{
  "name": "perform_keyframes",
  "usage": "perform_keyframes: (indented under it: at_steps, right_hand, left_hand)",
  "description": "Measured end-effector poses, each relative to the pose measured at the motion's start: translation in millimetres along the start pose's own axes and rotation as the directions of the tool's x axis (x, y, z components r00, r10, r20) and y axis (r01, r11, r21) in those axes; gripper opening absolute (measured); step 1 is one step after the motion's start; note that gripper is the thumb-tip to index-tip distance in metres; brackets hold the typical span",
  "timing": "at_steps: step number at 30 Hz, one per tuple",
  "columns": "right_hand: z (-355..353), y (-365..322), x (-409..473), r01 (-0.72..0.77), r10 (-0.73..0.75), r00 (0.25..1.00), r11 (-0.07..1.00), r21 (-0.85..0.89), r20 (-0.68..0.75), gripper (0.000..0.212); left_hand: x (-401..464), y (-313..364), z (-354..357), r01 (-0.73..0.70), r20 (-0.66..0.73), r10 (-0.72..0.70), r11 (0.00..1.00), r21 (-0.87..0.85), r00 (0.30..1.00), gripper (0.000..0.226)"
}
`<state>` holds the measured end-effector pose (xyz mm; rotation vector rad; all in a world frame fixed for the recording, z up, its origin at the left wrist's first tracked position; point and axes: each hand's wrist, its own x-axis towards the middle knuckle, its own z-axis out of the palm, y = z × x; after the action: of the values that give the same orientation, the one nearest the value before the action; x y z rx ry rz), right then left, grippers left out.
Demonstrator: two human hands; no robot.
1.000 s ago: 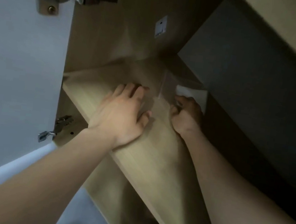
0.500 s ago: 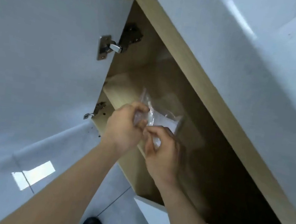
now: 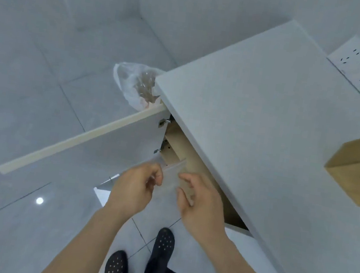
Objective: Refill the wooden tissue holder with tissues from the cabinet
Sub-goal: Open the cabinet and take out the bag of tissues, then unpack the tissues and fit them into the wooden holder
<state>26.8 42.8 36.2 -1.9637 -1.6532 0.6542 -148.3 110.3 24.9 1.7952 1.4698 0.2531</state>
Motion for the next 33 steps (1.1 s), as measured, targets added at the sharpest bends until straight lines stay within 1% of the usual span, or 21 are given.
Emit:
perform_keyframes:
  at_steps: [3, 6, 8, 10, 13, 15, 17, 18, 20, 22, 23, 25, 27, 30, 33]
  right_hand:
    - [-48, -30, 12, 0.103, -0.101, 0.995, 0.99, -0.094, 0.028, 0.05]
    - [-79, -51, 26, 0.157, -0.141, 0.983, 0.978, -0.138, 0.119, 0.075]
    - [-92, -62, 36, 0.171, -0.143, 0.972, 0.975, -0.144, 0.186, 0.078]
    - [-100, -71, 46, 0.163, -0.123, 0.964, 0.974, -0.16, 0.236, 0.068]
    - [-104, -85, 59, 0.113, -0.074, 0.967, 0.982, -0.152, 0.245, 0.041]
    - [-101, -94, 65, 0.077, -0.047, 0.975, 0.989, -0.13, 0.219, 0.029]
    - [-96, -102, 71, 0.019, 0.005, 0.984, 0.991, -0.135, 0.178, 0.022]
    - [-93, -106, 74, -0.025, 0.044, 0.988, 0.991, -0.128, 0.15, 0.018]
    - [-87, -113, 77, -0.121, 0.13, 0.986, 0.989, -0.085, 0.106, 0.012]
    - [-80, -118, 78, -0.197, 0.2, 0.977, 0.98, -0.04, 0.079, 0.009]
    - [-76, -120, 78, -0.233, 0.234, 0.97, 0.972, -0.022, 0.065, 0.012]
    - [-69, -122, 76, -0.3, 0.3, 0.953, 0.954, 0.017, 0.033, 0.02]
    - [-64, -126, 75, -0.355, 0.356, 0.935, 0.933, 0.062, 0.005, 0.028]
    - [-56, -129, 73, -0.417, 0.421, 0.907, 0.903, 0.109, -0.02, 0.033]
    - [-51, -127, 65, -0.472, 0.479, 0.877, 0.872, 0.132, -0.032, 0.03]
  left_hand:
    - [-19, 29, -40, -0.03, 0.003, 0.03, 0.996, 0.087, 1.0, 0.043]
    - [-28, 54, -70, -0.033, -0.004, 0.034, 0.994, 0.108, 0.999, 0.047]
    - [-29, 69, -86, -0.06, 0.001, 0.06, 0.993, 0.102, 0.998, 0.047]
    - [-27, 81, -99, -0.079, 0.017, 0.078, 0.992, 0.1, 0.997, 0.047]
    - [-18, 89, -114, -0.12, 0.031, 0.117, 0.987, 0.112, 0.993, 0.045]
    - [-11, 89, -125, -0.144, -0.018, 0.147, 0.983, 0.112, 0.989, 0.037]
    - [-3, 83, -135, -0.173, -0.13, 0.185, 0.98, 0.095, 0.974, 0.031]
    - [1, 78, -140, -0.168, -0.191, 0.178, 0.983, 0.07, 0.965, 0.029]
    - [9, 63, -149, -0.104, -0.293, 0.098, 0.995, -0.005, 0.951, 0.027]
    - [20, 41, -155, -0.004, -0.328, -0.02, 0.997, -0.072, 0.944, 0.033]
    - [25, 29, -158, 0.058, -0.311, -0.082, 0.994, -0.088, 0.947, 0.038]
    - [34, 3, -162, 0.189, -0.233, -0.205, 0.978, -0.086, 0.951, 0.047]
    - [43, -23, -165, 0.292, -0.139, -0.293, 0.956, -0.031, 0.946, 0.057]
    - [56, -59, -163, 0.352, 0.005, -0.354, 0.933, 0.069, 0.935, 0.07]
    - [64, -77, -155, 0.404, 0.176, -0.415, 0.91, 0.097, 0.893, 0.078]
